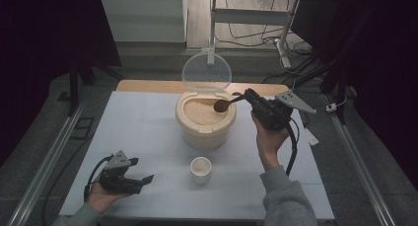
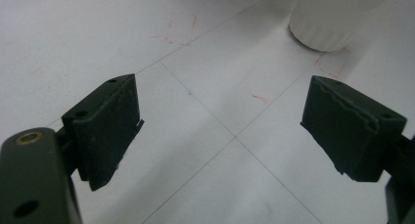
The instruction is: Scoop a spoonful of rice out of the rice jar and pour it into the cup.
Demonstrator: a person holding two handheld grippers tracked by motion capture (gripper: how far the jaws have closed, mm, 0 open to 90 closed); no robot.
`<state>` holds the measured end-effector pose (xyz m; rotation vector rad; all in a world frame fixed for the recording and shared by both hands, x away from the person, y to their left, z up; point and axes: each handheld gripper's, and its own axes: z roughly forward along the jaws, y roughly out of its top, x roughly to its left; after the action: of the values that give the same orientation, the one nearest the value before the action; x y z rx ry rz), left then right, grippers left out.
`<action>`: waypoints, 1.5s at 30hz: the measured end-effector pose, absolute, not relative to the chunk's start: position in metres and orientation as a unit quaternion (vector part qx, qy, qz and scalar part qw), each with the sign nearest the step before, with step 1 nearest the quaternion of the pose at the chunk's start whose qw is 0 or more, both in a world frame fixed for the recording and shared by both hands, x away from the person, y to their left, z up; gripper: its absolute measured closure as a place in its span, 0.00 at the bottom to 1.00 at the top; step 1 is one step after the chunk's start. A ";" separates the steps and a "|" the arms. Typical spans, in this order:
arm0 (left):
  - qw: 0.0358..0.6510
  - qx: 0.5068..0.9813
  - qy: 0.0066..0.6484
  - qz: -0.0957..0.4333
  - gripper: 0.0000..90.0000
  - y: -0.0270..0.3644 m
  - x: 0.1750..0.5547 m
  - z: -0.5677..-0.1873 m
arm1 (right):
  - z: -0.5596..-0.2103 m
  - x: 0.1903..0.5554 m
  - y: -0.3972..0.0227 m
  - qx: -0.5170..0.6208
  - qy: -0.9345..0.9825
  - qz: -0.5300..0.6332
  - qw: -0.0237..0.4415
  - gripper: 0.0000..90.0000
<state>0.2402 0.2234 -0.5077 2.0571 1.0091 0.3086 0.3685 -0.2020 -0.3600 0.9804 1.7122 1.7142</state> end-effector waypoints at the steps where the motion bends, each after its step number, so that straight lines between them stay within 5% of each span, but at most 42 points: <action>1: 0.403 0.814 0.400 0.122 0.16 0.223 0.240 -0.508 | -0.360 0.369 -0.197 0.358 0.639 0.625 0.269 0.92; 17: 0.398 0.819 0.395 0.120 0.16 0.221 0.240 -0.509 | -0.374 0.377 -0.172 0.349 0.681 0.575 0.289 0.92; 45: 0.396 0.821 0.392 0.122 0.16 0.219 0.240 -0.508 | -0.403 0.396 -0.191 0.470 0.593 0.643 0.120 0.91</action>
<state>0.2398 0.2187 -0.5085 2.0823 0.9938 0.3102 0.3964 -0.1912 -0.4030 1.3741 1.7333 1.8777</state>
